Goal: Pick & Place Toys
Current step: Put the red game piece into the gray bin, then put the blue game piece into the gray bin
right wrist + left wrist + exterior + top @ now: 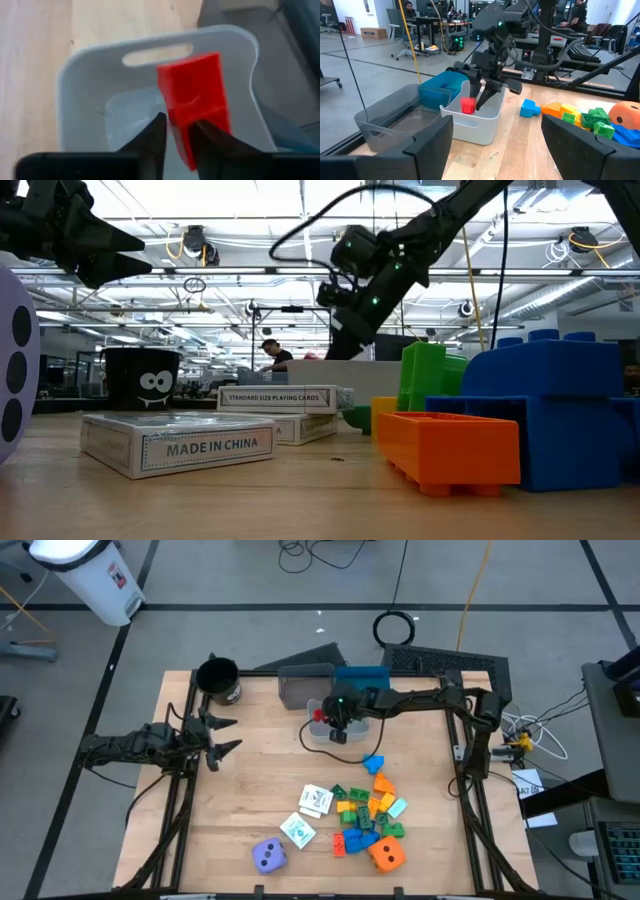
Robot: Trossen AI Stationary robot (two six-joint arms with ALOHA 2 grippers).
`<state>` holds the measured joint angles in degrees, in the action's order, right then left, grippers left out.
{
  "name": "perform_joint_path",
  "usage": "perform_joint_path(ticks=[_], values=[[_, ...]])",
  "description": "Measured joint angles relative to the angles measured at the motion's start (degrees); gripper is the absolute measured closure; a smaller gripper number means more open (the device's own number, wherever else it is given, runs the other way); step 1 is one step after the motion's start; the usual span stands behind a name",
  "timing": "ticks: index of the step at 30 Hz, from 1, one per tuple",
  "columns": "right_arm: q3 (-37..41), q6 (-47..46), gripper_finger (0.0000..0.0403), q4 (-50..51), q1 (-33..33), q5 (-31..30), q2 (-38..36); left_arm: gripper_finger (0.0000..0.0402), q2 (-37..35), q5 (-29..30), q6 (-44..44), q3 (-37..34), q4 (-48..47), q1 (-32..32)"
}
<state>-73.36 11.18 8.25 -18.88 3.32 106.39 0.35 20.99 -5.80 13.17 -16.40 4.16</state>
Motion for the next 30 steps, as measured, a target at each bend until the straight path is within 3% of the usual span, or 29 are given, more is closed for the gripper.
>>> perform_joint_path(ticks=[8,16,22,30], values=[[0.0,-1.5,0.0217,4.7,5.5,-6.2,-7.1,0.0091,0.0,0.0,0.0,0.0,0.0,0.0],[1.2,-12.4,0.0175,17.8,14.2,-6.5,-18.1,0.0091,0.0,0.0,0.0,0.0,0.0,0.0],[10.6,-16.8,0.0164,16.0,20.6,-6.9,-25.1,0.0091,0.0,0.0,0.0,0.0,0.0,0.0],[26.6,-19.8,0.0152,7.7,23.7,-14.6,-30.5,0.0091,0.0,0.0,0.0,0.0,0.0,0.0]])
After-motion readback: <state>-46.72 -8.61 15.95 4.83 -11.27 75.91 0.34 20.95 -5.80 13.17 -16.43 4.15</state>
